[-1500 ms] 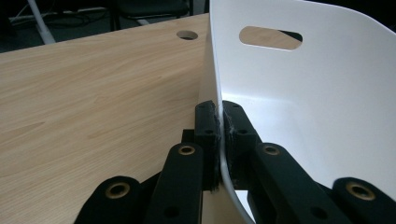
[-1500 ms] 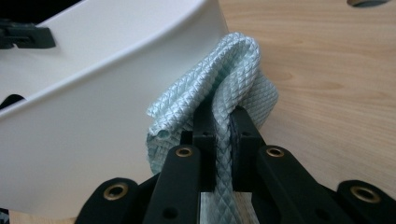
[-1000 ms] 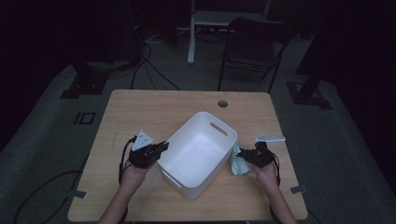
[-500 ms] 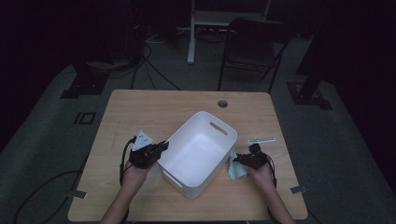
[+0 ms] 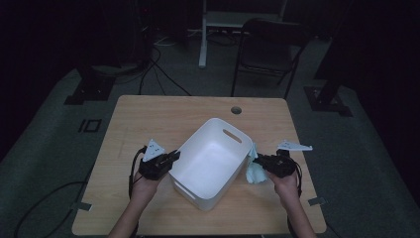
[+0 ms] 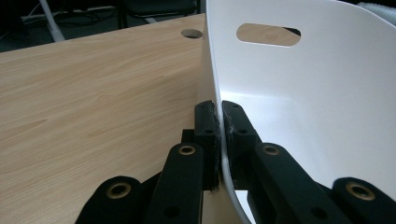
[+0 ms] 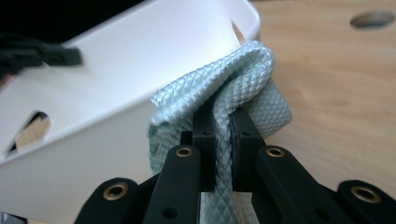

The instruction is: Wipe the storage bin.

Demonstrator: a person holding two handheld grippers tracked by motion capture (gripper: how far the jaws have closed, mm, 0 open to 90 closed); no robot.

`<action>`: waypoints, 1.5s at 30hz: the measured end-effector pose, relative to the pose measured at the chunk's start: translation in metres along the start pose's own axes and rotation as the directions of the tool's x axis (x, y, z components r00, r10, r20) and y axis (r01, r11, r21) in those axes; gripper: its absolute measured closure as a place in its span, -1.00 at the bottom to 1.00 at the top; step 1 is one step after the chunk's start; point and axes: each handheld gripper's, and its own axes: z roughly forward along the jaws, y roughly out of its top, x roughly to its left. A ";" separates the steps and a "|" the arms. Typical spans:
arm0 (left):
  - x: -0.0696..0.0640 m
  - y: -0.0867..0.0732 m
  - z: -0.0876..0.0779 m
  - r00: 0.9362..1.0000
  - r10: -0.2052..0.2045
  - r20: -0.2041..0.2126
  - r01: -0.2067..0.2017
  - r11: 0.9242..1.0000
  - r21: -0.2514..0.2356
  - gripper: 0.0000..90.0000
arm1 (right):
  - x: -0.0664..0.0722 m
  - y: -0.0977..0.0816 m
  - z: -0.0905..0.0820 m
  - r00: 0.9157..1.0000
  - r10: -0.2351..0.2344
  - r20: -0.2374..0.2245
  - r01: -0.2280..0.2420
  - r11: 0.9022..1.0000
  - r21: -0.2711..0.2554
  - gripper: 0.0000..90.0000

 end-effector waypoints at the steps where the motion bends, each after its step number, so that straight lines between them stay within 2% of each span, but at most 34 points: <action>1: 0.000 0.000 0.000 1.000 0.002 0.000 -0.002 1.000 -0.001 0.91 | 0.002 0.001 -0.001 1.000 -0.008 0.002 0.008 1.000 -0.004 0.86; 5: 0.000 0.000 0.000 1.000 0.008 0.004 -0.008 1.000 0.001 0.90 | 0.001 0.000 0.002 1.000 0.008 0.014 -0.008 1.000 -0.013 0.85; 11: 0.000 0.000 0.000 1.000 0.015 0.005 -0.015 1.000 -0.001 0.90 | 0.004 0.001 0.004 0.999 -0.003 0.040 0.004 1.000 -0.010 0.85; 16: -0.003 0.000 0.000 1.000 0.029 -0.003 -0.029 1.000 -0.003 0.90 | 0.000 -0.003 0.012 0.998 0.004 0.067 -0.006 0.999 0.031 0.85; 30: -0.006 0.000 0.001 0.999 0.040 -0.015 -0.040 0.999 -0.002 0.90 | -0.018 -0.016 0.030 0.995 0.069 0.077 -0.077 0.992 0.104 0.85; 35: -0.006 0.000 0.001 0.999 0.041 -0.020 -0.041 0.999 -0.003 0.90 | -0.025 -0.025 0.041 0.992 0.079 0.097 -0.093 0.984 0.153 0.85; 38: -0.006 0.000 0.001 0.999 0.037 -0.021 -0.038 0.999 -0.003 0.90 | -0.029 -0.031 0.049 0.990 0.097 0.105 -0.117 0.972 0.205 0.85; 41: -0.006 0.000 0.001 0.999 0.031 -0.024 -0.031 1.000 -0.003 0.89 | -0.031 -0.037 0.057 0.989 0.070 0.133 -0.102 0.962 0.252 0.85; 45: -0.008 0.000 0.001 0.999 0.030 -0.037 -0.030 1.000 -0.003 0.90 | -0.031 -0.037 0.057 0.988 0.087 0.127 -0.117 0.960 0.253 0.85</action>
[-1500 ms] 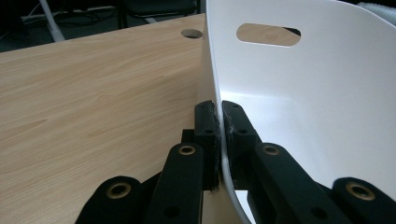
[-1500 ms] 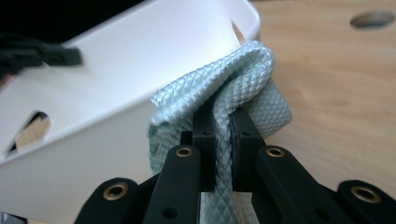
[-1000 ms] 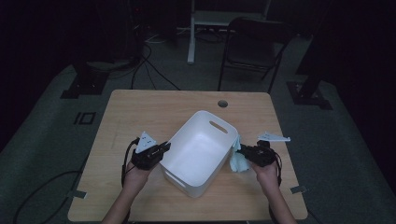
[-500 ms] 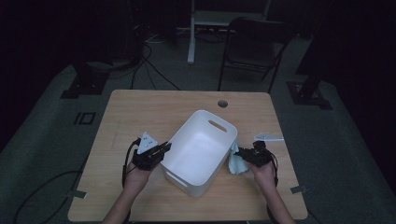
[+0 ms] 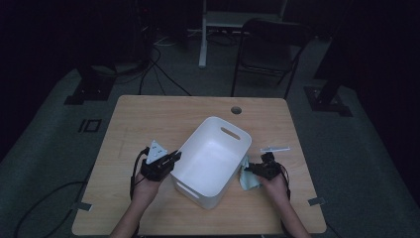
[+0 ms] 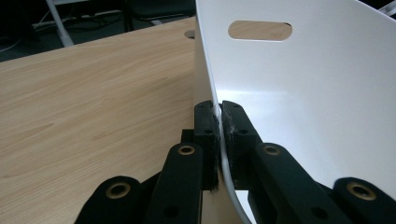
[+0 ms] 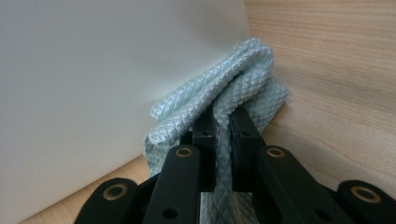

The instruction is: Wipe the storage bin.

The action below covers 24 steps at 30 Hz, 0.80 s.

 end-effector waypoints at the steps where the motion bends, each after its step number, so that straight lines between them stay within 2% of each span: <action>1: 0.000 0.000 0.000 1.000 -0.001 -0.002 0.001 1.000 0.001 0.90 | 0.001 0.000 -0.001 1.000 -0.005 -0.001 0.005 1.000 -0.003 0.85; 4: -0.001 0.000 0.000 1.000 0.000 -0.002 0.000 1.000 0.001 0.90 | 0.007 0.002 -0.010 0.999 -0.022 -0.024 0.021 0.999 -0.033 0.85; 7: -0.002 0.000 0.000 1.000 0.004 -0.007 -0.004 1.000 0.004 0.90 | 0.024 0.005 -0.029 0.997 -0.048 -0.054 0.044 0.995 -0.087 0.85; 11: -0.002 0.001 0.000 1.000 0.015 -0.003 -0.015 1.000 0.008 0.90 | 0.045 0.009 -0.054 0.989 -0.097 -0.110 0.075 0.979 -0.191 0.85; 14: -0.003 0.001 0.000 1.000 0.017 0.001 -0.017 1.000 0.009 0.90 | 0.051 0.012 -0.062 0.987 -0.113 -0.111 0.083 0.966 -0.244 0.85; 16: -0.003 0.001 0.001 1.000 0.021 0.001 -0.021 1.000 0.008 0.90 | 0.051 0.011 -0.059 0.988 -0.122 -0.094 0.095 0.964 -0.250 0.85; 17: -0.003 0.001 0.001 1.000 0.017 0.004 -0.017 1.000 0.008 0.90 | 0.049 0.011 -0.058 0.988 -0.114 -0.101 0.086 0.964 -0.250 0.85; 21: -0.003 0.001 0.001 1.000 0.018 0.006 -0.018 1.000 0.007 0.89 | 0.046 0.010 -0.051 0.991 -0.112 -0.074 0.093 0.970 -0.227 0.85; 24: -0.003 0.001 0.001 1.000 0.025 0.006 -0.025 1.000 0.011 0.89 | 0.042 0.008 -0.047 0.992 -0.101 -0.073 0.083 0.973 -0.215 0.85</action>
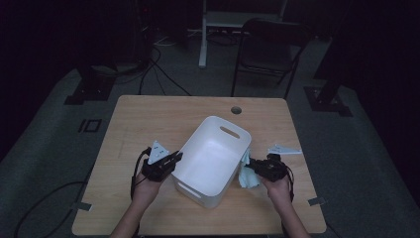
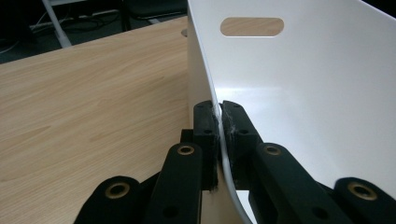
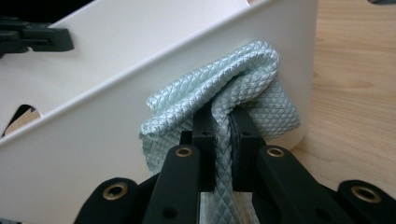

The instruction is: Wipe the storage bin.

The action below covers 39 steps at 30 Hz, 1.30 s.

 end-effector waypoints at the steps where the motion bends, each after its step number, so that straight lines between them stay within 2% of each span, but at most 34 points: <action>1: 0.000 0.000 0.000 1.000 0.005 -0.002 -0.005 1.000 0.004 0.89 | -0.001 -0.001 0.001 1.000 0.001 0.005 -0.001 1.000 0.005 0.85; 3: 0.000 0.000 0.000 1.000 -0.005 -0.006 0.005 1.000 0.003 0.89 | -0.004 -0.002 0.004 1.000 0.006 0.016 -0.006 1.000 0.017 0.85; 12: 0.000 0.000 0.000 1.000 -0.008 -0.006 0.008 1.000 0.000 0.89 | -0.022 -0.012 0.022 0.998 0.026 0.061 -0.032 0.995 0.094 0.85; 16: 0.000 0.000 0.000 1.000 -0.009 -0.004 0.009 1.000 -0.003 0.88 | -0.034 -0.023 0.037 0.994 0.052 0.091 -0.065 0.988 0.143 0.85; 19: 0.000 0.000 0.000 1.000 -0.018 -0.011 0.018 1.000 -0.003 0.88 | -0.040 -0.030 0.044 0.992 0.082 0.100 -0.097 0.983 0.156 0.85; 23: -0.001 0.000 0.000 0.999 -0.030 -0.024 0.030 1.000 -0.003 0.88 | -0.035 -0.028 0.042 0.991 0.078 0.106 -0.094 0.983 0.159 0.85; 26: -0.003 0.000 0.001 0.999 -0.032 -0.025 0.031 0.999 -0.007 0.88 | -0.026 -0.022 0.032 0.995 0.061 0.080 -0.071 0.989 0.131 0.85; 29: -0.003 -0.001 0.001 0.999 -0.041 -0.020 0.041 0.999 -0.013 0.87 | -0.011 -0.015 0.014 0.998 0.064 0.027 -0.065 0.996 0.060 0.85; 34: -0.004 0.000 0.002 0.999 -0.040 -0.020 0.039 0.999 -0.014 0.87 | 0.012 -0.002 -0.010 0.999 -0.002 -0.037 0.001 0.999 -0.038 0.85; 36: -0.004 0.000 0.002 0.999 -0.034 -0.017 0.034 0.999 -0.013 0.87 | 0.016 -0.001 -0.011 0.999 -0.023 -0.027 0.022 0.999 -0.039 0.84; 39: -0.004 0.000 0.002 1.000 -0.026 -0.015 0.025 1.000 -0.010 0.87 | 0.012 -0.004 -0.006 1.000 -0.017 -0.024 0.016 0.999 -0.035 0.84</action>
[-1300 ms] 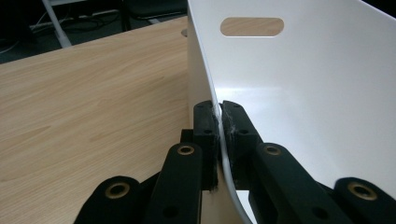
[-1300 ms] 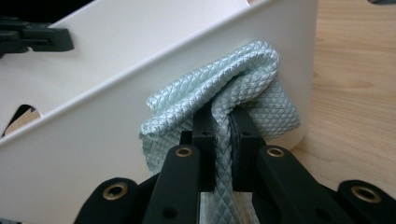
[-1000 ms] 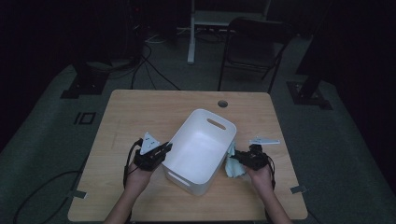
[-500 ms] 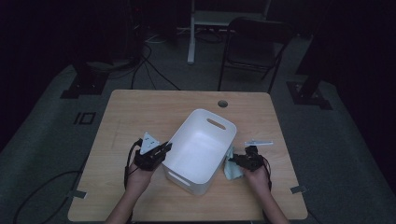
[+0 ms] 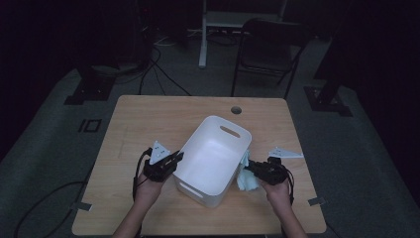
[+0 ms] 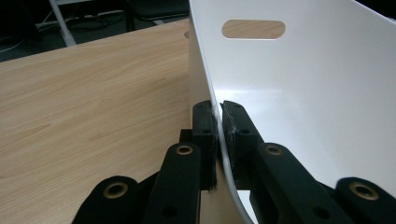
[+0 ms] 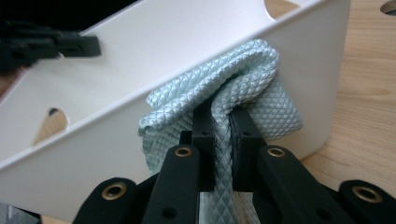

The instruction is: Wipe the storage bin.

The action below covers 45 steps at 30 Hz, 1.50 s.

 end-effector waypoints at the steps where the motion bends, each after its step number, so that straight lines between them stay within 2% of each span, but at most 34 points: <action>1: 0.000 0.000 0.000 1.000 0.000 0.001 0.000 1.000 0.000 0.87 | -0.001 -0.001 0.002 1.000 -0.001 0.008 0.001 1.000 0.009 0.84; 9: -0.001 0.000 0.000 1.000 -0.001 -0.006 0.001 1.000 0.001 0.87 | -0.010 -0.005 0.012 1.000 0.019 0.021 -0.020 0.999 0.048 0.84; 12: -0.001 0.000 0.000 1.000 -0.004 -0.007 0.004 1.000 0.001 0.86 | -0.014 -0.008 0.018 0.999 0.016 0.048 -0.020 0.997 0.080 0.85; 16: -0.001 0.000 0.000 1.000 -0.003 -0.008 0.003 1.000 0.001 0.86 | -0.020 -0.013 0.025 0.997 0.039 0.062 -0.046 0.993 0.108 0.84; 21: 0.002 0.000 0.000 1.000 -0.017 0.003 0.017 1.000 0.001 0.85 | -0.031 -0.020 0.035 0.995 0.064 0.072 -0.075 0.985 0.154 0.84; 27: 0.000 0.000 0.000 1.000 -0.025 -0.012 0.025 1.000 -0.003 0.86 | -0.040 -0.030 0.049 0.991 0.072 0.110 -0.093 0.974 0.209 0.84; 30: -0.001 0.000 0.000 0.999 -0.028 -0.028 0.028 1.000 -0.003 0.86 | -0.041 -0.030 0.049 0.991 0.084 0.108 -0.106 0.972 0.211 0.84; 33: -0.001 0.000 0.000 0.999 -0.031 -0.030 0.031 1.000 -0.002 0.86 | -0.035 -0.028 0.046 0.992 0.073 0.105 -0.094 0.974 0.205 0.84; 36: -0.001 0.000 0.000 0.999 -0.035 -0.033 0.035 0.999 -0.002 0.86 | -0.023 -0.023 0.037 0.996 0.028 0.084 -0.043 0.981 0.189 0.84; 38: -0.001 0.000 0.000 0.999 -0.035 -0.033 0.035 0.999 -0.001 0.86 | -0.015 -0.017 0.028 0.999 0.008 0.053 -0.017 0.985 0.169 0.84; 40: -0.001 0.000 0.000 0.999 -0.035 -0.032 0.035 0.999 -0.002 0.86 | -0.012 -0.014 0.023 0.999 0.004 0.035 -0.009 0.988 0.153 0.84; 41: -0.002 0.000 0.001 0.999 -0.035 -0.033 0.035 0.999 -0.001 0.86 | -0.009 -0.012 0.018 1.000 0.007 0.013 -0.008 0.991 0.134 0.84; 42: -0.002 0.001 0.001 0.999 -0.034 -0.033 0.034 0.999 0.000 0.86 | -0.001 -0.004 0.006 0.999 0.003 -0.052 0.001 0.997 0.077 0.84; 45: -0.002 0.001 0.002 0.999 -0.033 -0.031 0.033 0.999 -0.001 0.86 | 0.010 0.005 -0.007 0.993 0.000 -0.116 0.001 1.000 0.013 0.84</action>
